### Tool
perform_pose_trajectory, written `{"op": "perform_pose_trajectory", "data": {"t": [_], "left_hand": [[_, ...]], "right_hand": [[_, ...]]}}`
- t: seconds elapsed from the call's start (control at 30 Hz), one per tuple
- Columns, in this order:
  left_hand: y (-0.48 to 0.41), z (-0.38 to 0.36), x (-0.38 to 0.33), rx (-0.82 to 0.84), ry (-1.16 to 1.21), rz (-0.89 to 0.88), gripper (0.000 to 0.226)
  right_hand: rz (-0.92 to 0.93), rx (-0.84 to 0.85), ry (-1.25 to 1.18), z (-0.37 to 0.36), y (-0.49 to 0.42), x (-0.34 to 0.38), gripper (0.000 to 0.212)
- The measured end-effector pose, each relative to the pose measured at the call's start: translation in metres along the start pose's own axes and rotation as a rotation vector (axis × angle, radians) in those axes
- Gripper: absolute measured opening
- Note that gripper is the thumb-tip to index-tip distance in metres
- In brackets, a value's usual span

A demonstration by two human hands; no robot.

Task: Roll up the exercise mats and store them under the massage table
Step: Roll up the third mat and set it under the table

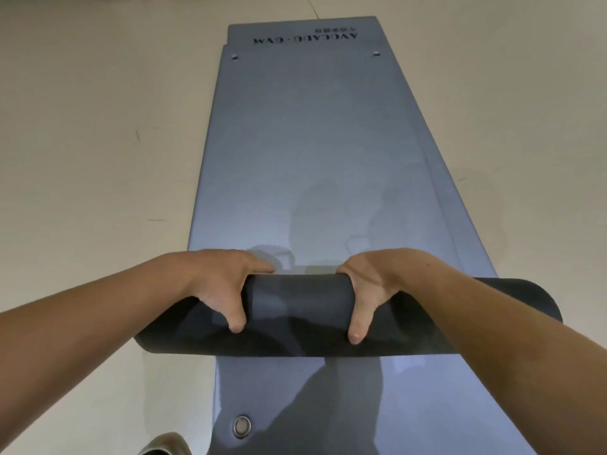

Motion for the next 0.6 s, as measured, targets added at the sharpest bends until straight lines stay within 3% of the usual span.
{"op": "perform_pose_trajectory", "data": {"t": [0.1, 0.13, 0.2, 0.23, 0.27, 0.33, 0.37, 0.43, 0.5, 0.6], "left_hand": [[0.029, 0.016, -0.037, -0.549, -0.506, -0.098, 0.100], [0.035, 0.003, -0.050, -0.608, -0.571, -0.118, 0.104], [0.020, -0.044, -0.047, -0.348, -0.505, -0.018, 0.128], [0.009, -0.068, -0.037, -0.181, -0.444, 0.054, 0.135], [0.000, -0.078, -0.031, -0.117, -0.415, 0.103, 0.140], [-0.020, -0.069, -0.021, -0.161, -0.424, 0.133, 0.149], [-0.028, -0.061, -0.016, -0.179, -0.421, 0.130, 0.152], [-0.039, -0.041, -0.006, -0.209, -0.390, 0.093, 0.155], [-0.043, -0.021, -0.001, -0.213, -0.365, 0.022, 0.155], [-0.044, 0.002, 0.007, -0.192, -0.208, -0.040, 0.139]], "right_hand": [[-0.078, 0.015, 0.006, 0.016, -0.018, -0.005, 0.097], [-0.092, 0.009, 0.005, 0.019, -0.022, -0.006, 0.096], [-0.097, -0.010, -0.017, 0.023, -0.028, -0.006, 0.093], [-0.095, -0.029, -0.024, 0.025, -0.030, -0.005, 0.096], [-0.101, -0.082, 0.010, 0.031, -0.030, -0.004, 0.106], [-0.148, -0.327, 0.192, 0.052, -0.022, -0.002, 0.123], [-0.160, -0.490, 0.259, 0.061, -0.012, 0.002, 0.120], [-0.119, -0.721, 0.277, 0.064, 0.010, 0.014, 0.090], [-0.049, -0.700, 0.227, 0.041, 0.018, 0.017, 0.074], [-0.112, -0.557, 0.301, -0.001, 0.011, 0.009, 0.129]]}}
Point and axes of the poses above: each hand's wrist, its own y-axis away from the middle knuckle, its own z-axis out of the back of the hand, x = y × z, the point moved 10 cm from there along -y, towards the middle knuckle, and after that the axes turned 13 degrees about -z, right-handed, at the moved point
